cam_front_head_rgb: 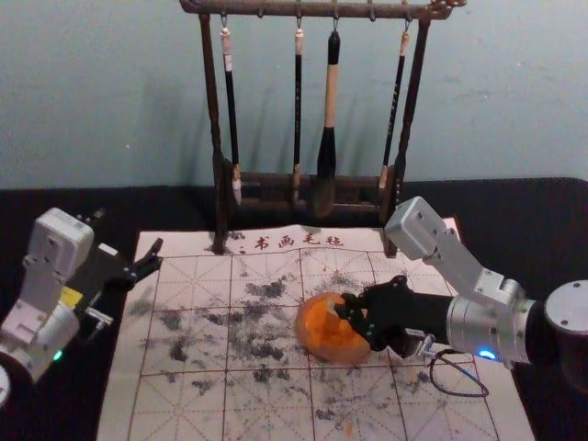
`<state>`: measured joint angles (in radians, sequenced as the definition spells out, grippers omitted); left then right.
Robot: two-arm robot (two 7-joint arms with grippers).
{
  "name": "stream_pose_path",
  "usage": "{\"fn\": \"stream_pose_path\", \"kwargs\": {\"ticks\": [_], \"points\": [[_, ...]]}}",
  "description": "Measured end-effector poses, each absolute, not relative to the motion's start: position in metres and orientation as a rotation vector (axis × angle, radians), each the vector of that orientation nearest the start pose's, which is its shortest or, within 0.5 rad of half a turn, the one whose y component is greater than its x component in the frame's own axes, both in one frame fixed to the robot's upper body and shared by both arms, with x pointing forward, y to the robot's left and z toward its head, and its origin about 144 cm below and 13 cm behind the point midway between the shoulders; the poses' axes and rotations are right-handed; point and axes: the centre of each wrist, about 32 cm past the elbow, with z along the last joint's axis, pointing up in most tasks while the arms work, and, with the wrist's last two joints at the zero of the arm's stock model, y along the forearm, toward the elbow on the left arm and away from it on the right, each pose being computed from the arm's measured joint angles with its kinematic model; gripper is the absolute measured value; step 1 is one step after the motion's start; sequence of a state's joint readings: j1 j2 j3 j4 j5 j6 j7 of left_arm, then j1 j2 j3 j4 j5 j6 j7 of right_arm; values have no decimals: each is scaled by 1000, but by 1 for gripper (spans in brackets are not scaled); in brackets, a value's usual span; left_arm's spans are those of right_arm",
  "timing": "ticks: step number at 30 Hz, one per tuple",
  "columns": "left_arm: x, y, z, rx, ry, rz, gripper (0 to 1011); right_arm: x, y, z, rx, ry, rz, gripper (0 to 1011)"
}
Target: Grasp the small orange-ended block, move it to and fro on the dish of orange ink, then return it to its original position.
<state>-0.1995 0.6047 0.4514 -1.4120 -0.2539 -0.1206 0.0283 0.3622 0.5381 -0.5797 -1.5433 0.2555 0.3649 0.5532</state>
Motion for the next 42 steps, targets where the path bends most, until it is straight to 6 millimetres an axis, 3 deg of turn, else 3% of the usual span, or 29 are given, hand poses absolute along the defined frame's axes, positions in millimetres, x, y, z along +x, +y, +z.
{"fn": "stream_pose_path", "kwargs": {"ticks": [16, 42], "points": [[489, 310, 1140, 304, -285, 1248, 1001, 517, -242, 1203, -536, 4, -642, 57], [489, 310, 1140, 304, -285, 1248, 1001, 498, -253, 1205, -534, 31, -605, 57]]}}
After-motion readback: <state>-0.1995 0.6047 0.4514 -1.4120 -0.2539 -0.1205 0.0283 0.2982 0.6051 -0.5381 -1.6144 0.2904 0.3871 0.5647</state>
